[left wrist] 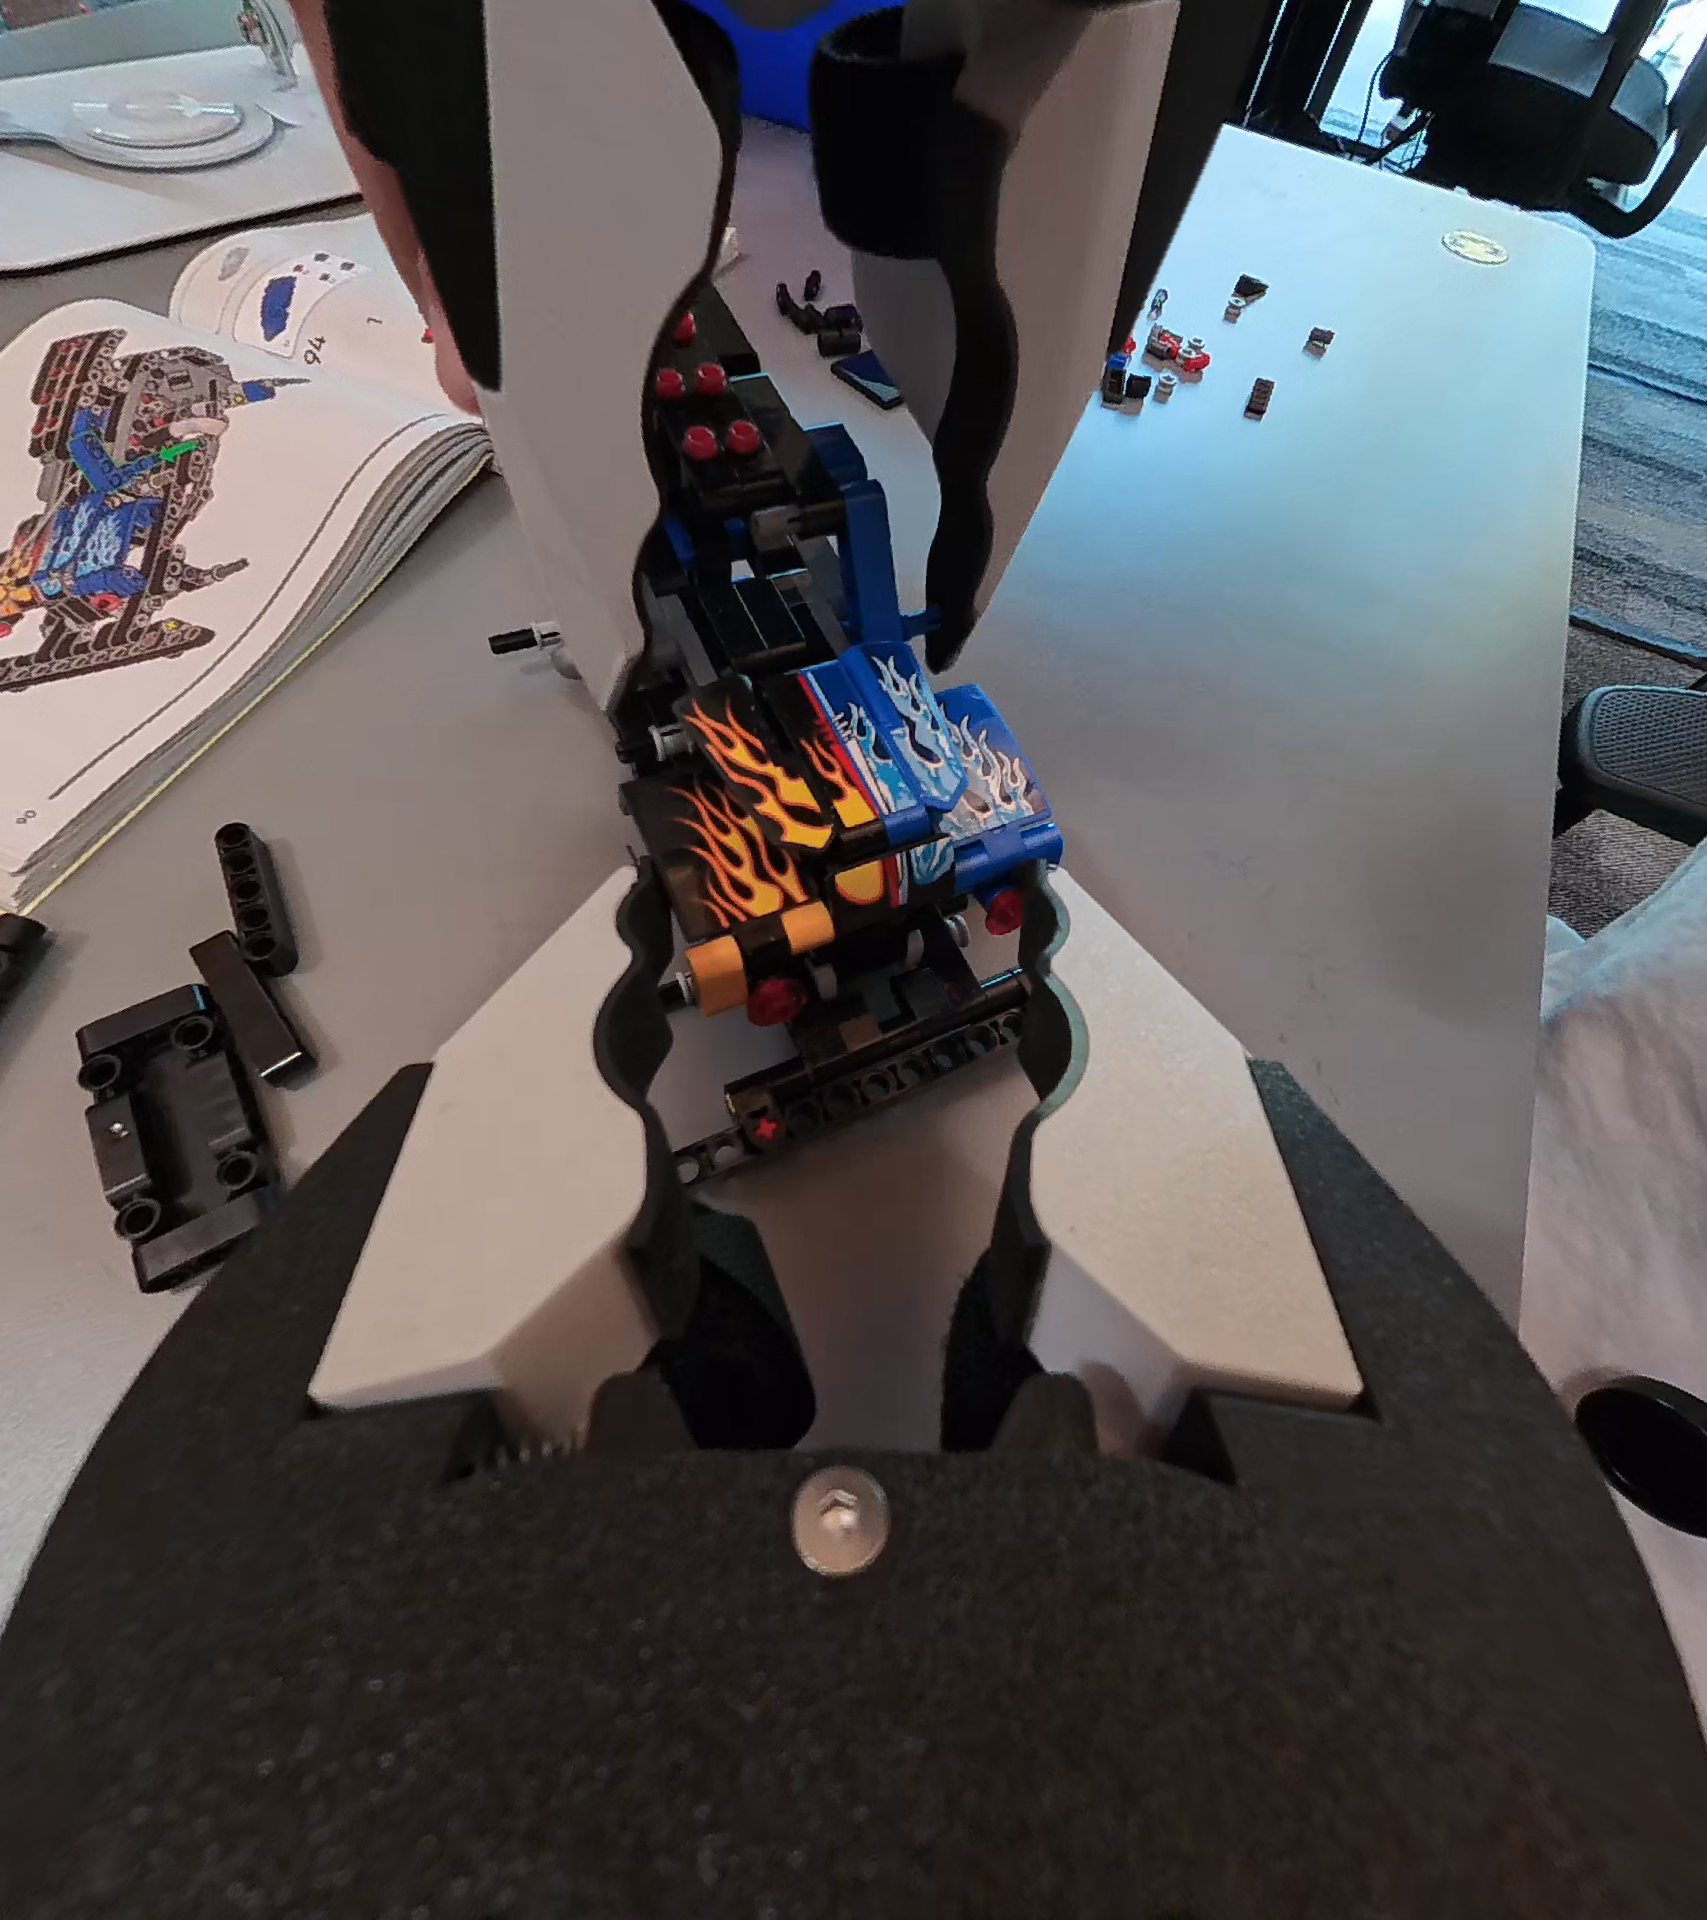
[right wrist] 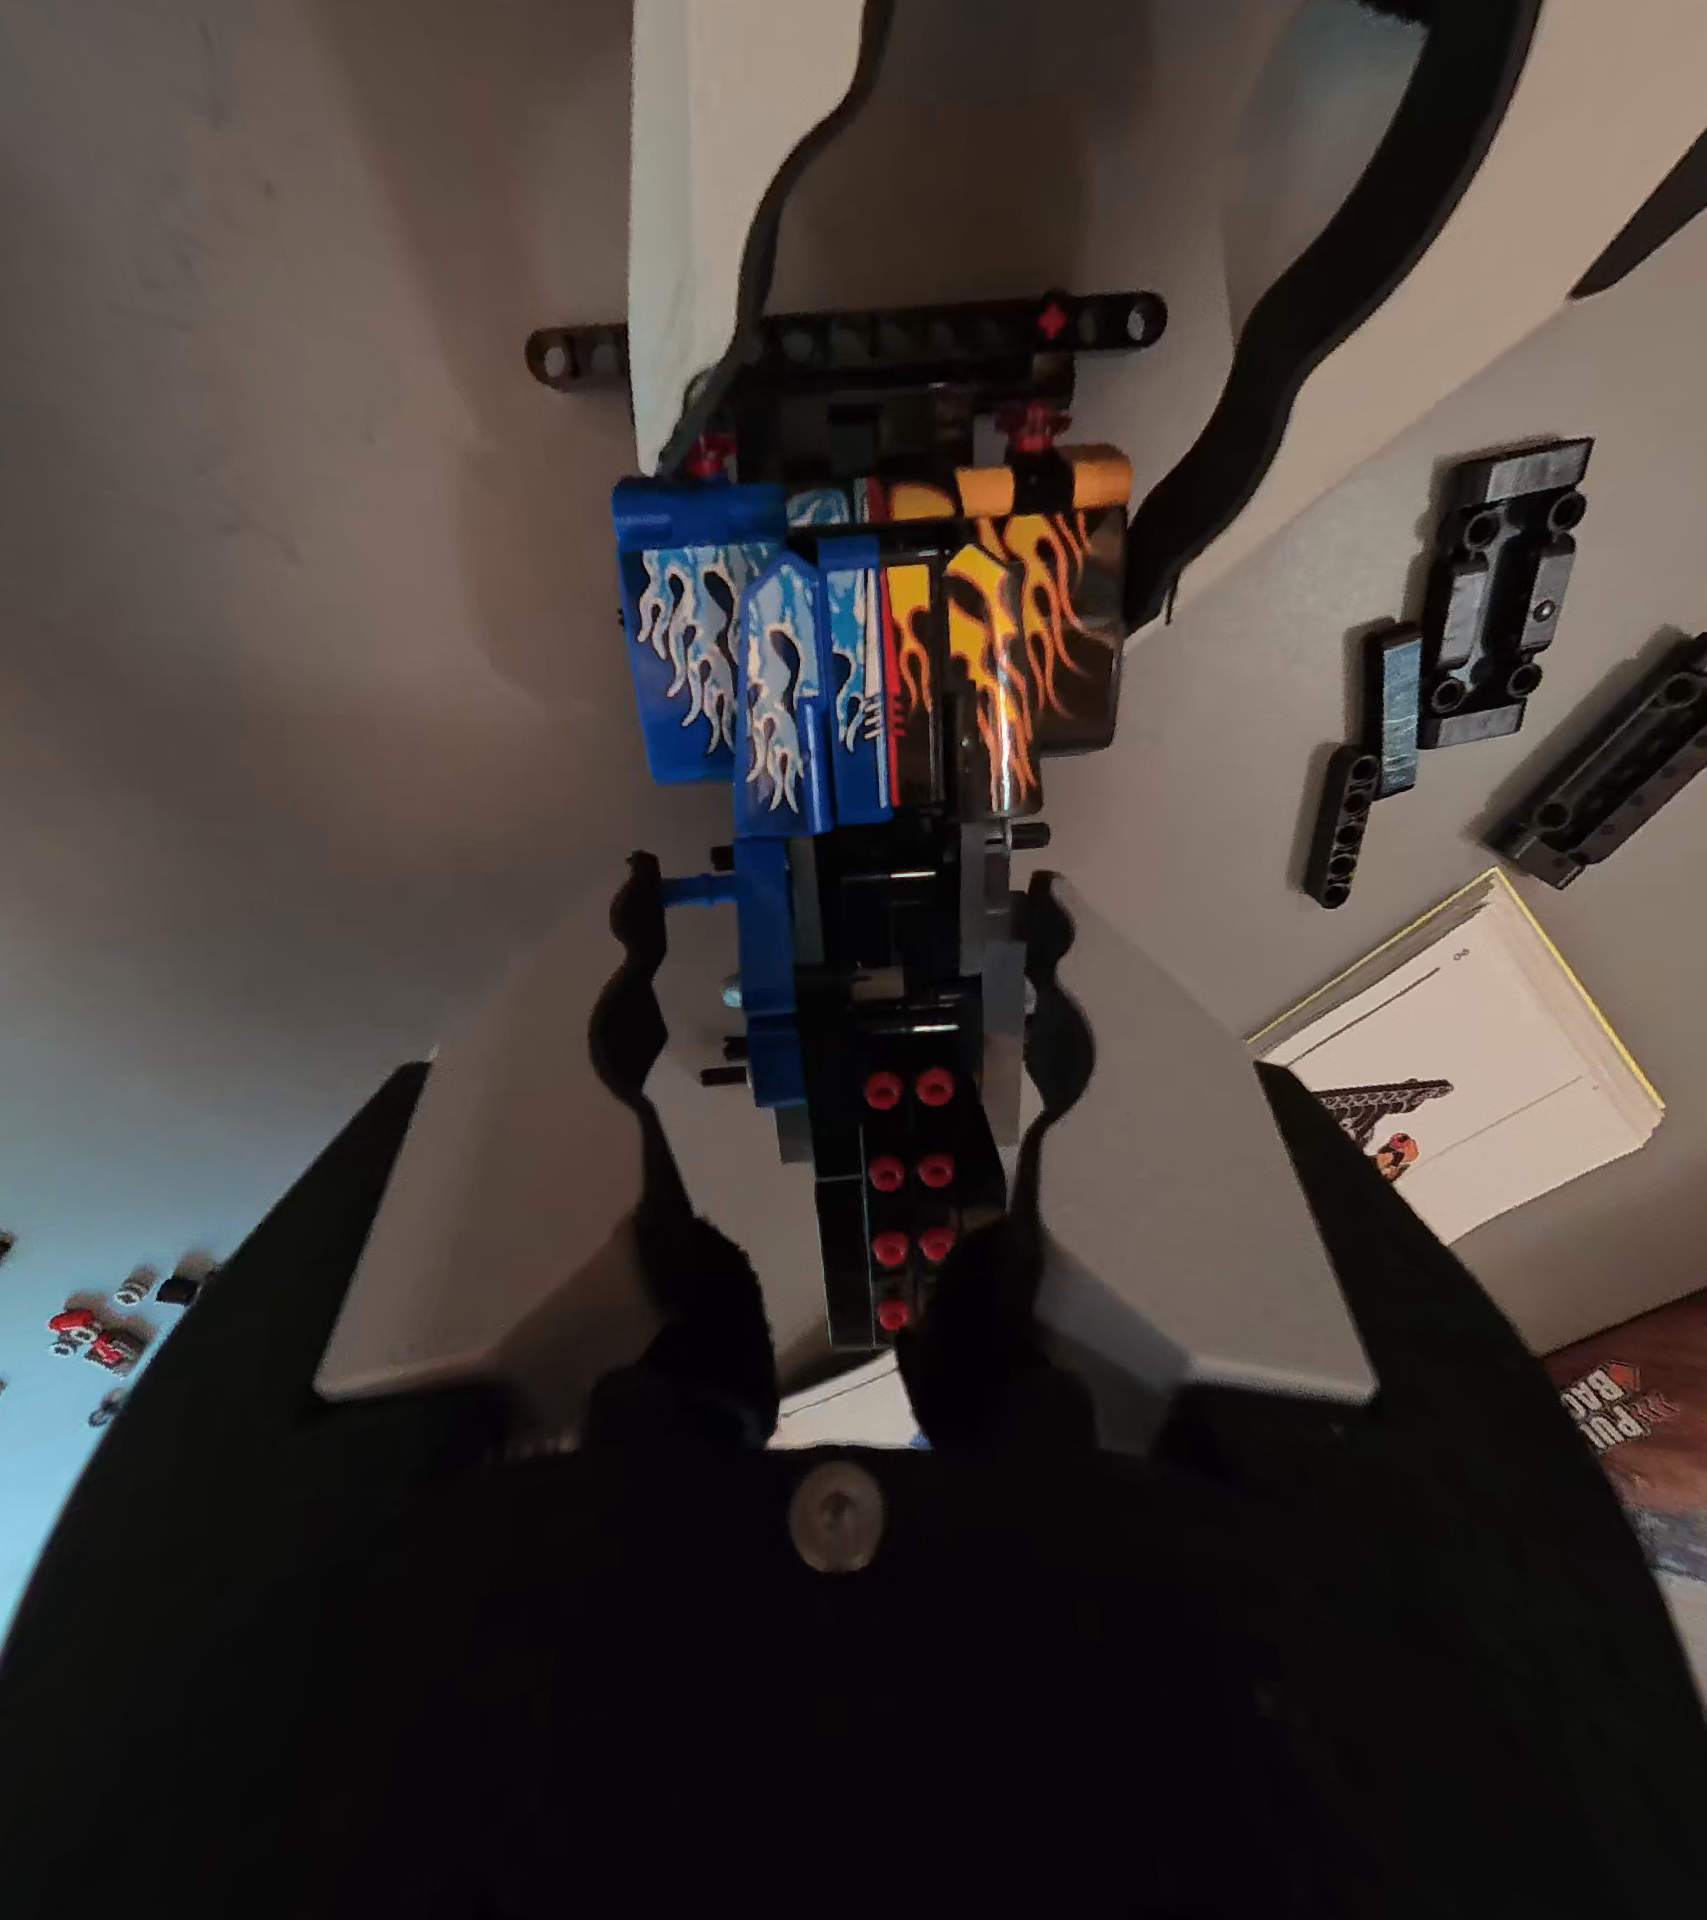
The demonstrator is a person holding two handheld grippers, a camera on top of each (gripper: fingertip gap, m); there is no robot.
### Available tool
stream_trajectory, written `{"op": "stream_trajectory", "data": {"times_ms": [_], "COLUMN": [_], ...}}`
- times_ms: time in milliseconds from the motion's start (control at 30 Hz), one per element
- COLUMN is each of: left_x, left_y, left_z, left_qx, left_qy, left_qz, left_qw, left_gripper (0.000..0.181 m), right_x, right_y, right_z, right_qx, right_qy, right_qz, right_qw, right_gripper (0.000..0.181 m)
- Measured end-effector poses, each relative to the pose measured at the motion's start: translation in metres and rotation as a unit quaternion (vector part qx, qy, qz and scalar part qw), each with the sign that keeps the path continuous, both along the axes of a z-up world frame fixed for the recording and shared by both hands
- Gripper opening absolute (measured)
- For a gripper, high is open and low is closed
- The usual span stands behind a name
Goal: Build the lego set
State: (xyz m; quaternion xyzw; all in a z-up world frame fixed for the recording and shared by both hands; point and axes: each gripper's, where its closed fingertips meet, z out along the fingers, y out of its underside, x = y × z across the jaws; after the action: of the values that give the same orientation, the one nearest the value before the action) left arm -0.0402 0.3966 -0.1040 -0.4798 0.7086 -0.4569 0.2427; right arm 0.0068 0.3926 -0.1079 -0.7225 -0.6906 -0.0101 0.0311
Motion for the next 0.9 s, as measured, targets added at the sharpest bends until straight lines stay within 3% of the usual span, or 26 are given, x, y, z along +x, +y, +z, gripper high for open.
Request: {"op": "stream_trajectory", "data": {"times_ms": [500,700,767,833,900], "left_x": [0.001,0.002,0.001,0.000,-0.001], "left_y": [0.001,0.001,0.001,0.001,0.000], "left_z": [-0.001,0.000,0.001,0.002,0.001], "left_qx": [-0.001,0.000,-0.008,-0.014,-0.021], "left_qy": [0.004,0.000,0.002,0.002,0.006], "left_qz": [0.001,0.004,0.003,0.011,0.031], "left_qw": [1.000,1.000,1.000,1.000,0.999], "left_gripper": [0.065,0.064,0.063,0.059,0.059], "right_x": [0.001,0.003,-0.001,-0.010,-0.020], "right_y": [0.000,-0.001,0.003,0.004,0.000], "right_z": [0.001,0.006,0.026,0.054,0.082], "right_qx": [-0.004,0.013,0.057,0.109,0.160], "right_qy": [0.022,0.001,0.043,0.124,0.242], "right_qz": [0.020,-0.014,-0.040,-0.095,-0.176], "right_qw": [1.000,1.000,0.997,0.982,0.941], "right_gripper": [0.066,0.068,0.081,0.082,0.071]}}
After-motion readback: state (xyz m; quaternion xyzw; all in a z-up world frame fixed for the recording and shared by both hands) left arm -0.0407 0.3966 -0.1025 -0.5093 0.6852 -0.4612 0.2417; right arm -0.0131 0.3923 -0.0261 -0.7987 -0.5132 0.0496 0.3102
